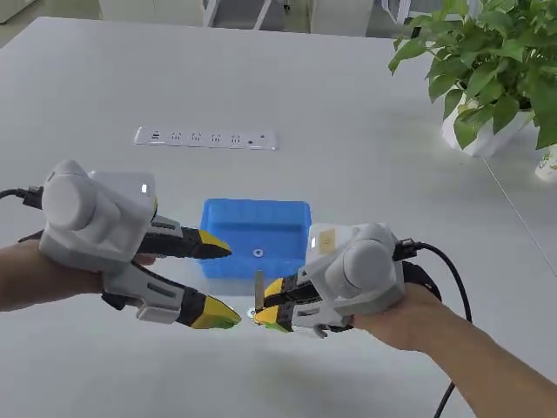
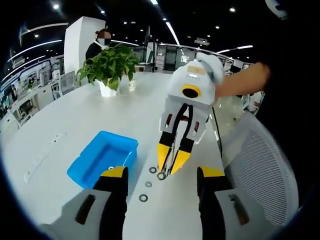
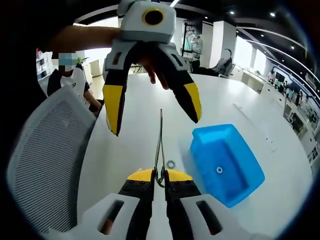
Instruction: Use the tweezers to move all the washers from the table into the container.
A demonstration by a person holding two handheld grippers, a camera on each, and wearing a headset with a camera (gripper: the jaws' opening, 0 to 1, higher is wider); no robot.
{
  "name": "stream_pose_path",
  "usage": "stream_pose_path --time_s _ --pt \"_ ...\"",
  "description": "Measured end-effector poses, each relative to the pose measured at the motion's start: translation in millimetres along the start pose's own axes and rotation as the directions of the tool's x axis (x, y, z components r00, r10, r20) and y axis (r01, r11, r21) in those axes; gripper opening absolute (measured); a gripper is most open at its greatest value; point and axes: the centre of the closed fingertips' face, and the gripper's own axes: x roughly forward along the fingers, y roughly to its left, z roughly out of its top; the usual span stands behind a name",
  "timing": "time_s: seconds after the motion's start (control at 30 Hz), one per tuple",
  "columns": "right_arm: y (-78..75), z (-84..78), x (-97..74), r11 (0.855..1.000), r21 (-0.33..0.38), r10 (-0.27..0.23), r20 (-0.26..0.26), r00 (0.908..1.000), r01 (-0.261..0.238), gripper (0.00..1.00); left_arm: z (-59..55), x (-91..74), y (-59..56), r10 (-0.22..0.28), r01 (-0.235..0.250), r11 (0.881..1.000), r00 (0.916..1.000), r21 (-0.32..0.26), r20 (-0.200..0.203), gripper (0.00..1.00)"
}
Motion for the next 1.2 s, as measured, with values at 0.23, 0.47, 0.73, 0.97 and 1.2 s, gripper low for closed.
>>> stream_pose_path --time_s 0.23,0.47,0.73,0.97,1.2 --pt "-7.7 12.4 -10.7 1.000 -0.006 -0.007 0.003 1.0000 0.007 0.08 -2.6 -9.8 3.1 0.037 -0.037 0.999 0.9992 -0.014 0.015 0.74" --pt "-20.0 23.3 -18.8 1.000 -0.021 -0.019 0.005 0.9998 0.019 0.09 -3.1 -17.9 9.6 0.089 -0.087 0.995 0.9955 -0.040 0.034 0.86" --pt "-39.5 39.1 -24.7 0.999 -0.019 -0.036 0.042 0.9985 0.036 0.09 -2.9 -25.8 13.9 0.131 -0.127 0.990 0.9899 -0.057 0.055 0.96" --pt "-54.2 49.1 -23.8 0.999 -0.021 -0.039 0.069 0.9969 0.040 0.09 -7.6 -30.2 16.5 0.151 -0.147 0.986 0.9872 -0.075 0.051 0.99" --pt "-69.4 51.6 -20.1 0.998 -0.039 -0.047 0.077 0.9959 0.050 0.09 -6.5 -33.3 19.4 0.168 -0.165 0.985 0.9840 -0.058 0.058 0.99"
